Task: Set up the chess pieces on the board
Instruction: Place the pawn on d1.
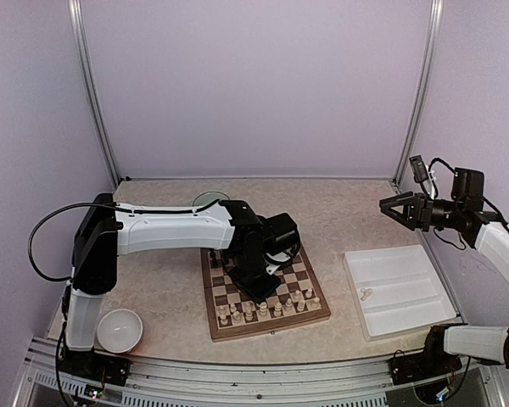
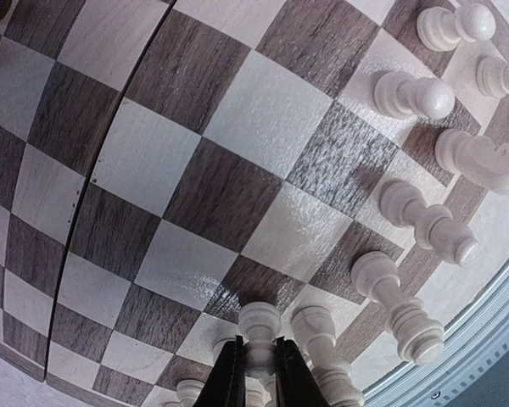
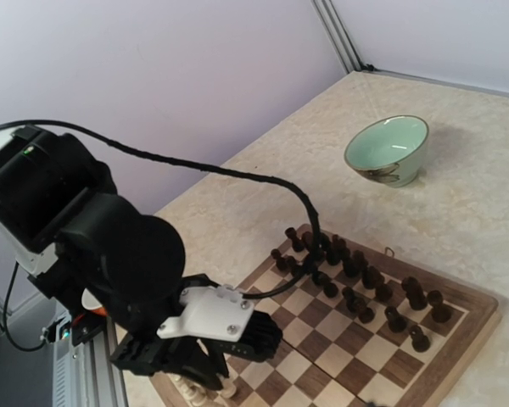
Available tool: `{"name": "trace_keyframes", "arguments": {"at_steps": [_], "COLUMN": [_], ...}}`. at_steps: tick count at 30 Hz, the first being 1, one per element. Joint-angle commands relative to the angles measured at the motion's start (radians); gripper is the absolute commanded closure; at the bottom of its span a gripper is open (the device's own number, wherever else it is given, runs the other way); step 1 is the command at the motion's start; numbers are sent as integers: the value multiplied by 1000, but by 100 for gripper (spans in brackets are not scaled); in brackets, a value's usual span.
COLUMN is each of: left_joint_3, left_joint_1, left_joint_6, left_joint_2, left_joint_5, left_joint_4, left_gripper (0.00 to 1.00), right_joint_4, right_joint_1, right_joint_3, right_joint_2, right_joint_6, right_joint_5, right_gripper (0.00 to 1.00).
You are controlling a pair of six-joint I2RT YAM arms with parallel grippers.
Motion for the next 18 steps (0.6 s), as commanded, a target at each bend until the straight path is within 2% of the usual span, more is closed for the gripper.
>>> {"name": "trace_keyframes", "arguments": {"at_steps": [1,8,18], "left_joint_3": [-3,-6,-4], "left_joint_1": [4,6,6], "left_joint_6": [14,14,12], "left_joint_2": [9,10,6], "left_joint_5": [-1,0,-10], "left_joint_4": [14,22,28], "left_gripper": [85,82,81], "right_joint_4": [14,16,16], "right_joint_1": [-16,-17,-18], "right_joint_3": [-8,-11,-15], "right_joint_2": [-20,-22,-22], "right_joint_6": [-3,-4,-9], "right_joint_5": [-12,-11,-7], "right_gripper": [46,46,46]}}
